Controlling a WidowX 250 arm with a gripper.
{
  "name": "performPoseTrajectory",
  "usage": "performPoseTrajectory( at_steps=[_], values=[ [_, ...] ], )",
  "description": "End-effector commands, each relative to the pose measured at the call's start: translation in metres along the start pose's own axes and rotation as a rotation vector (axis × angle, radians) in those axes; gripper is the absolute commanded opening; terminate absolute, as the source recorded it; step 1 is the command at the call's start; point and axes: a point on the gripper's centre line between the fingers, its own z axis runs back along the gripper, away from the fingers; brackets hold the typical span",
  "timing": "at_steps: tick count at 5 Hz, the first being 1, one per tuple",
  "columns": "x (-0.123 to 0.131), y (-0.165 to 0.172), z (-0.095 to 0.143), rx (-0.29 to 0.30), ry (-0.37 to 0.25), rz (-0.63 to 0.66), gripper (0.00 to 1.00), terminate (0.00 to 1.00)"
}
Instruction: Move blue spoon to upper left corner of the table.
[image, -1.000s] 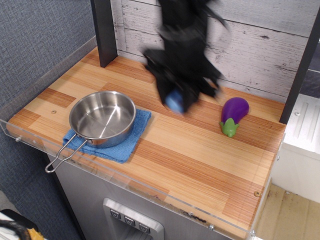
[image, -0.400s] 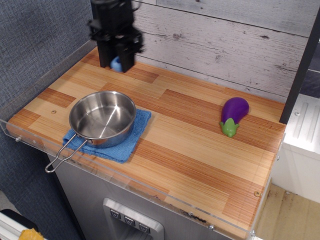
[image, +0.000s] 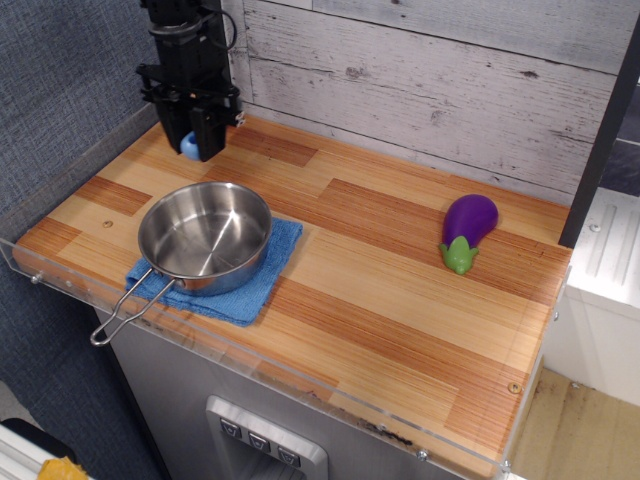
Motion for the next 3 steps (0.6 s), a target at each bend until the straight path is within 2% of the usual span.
performPoseTrajectory(
  at_steps=[1,2,3],
  values=[
    [0.001,0.000,0.013,-0.006,-0.043,-0.017,1.00,0.00],
    [0.001,-0.007,0.032,-0.002,-0.078,-0.040,1.00,0.00],
    [-0.007,-0.021,0.074,0.029,-0.142,-0.051,1.00,0.00]
  ],
)
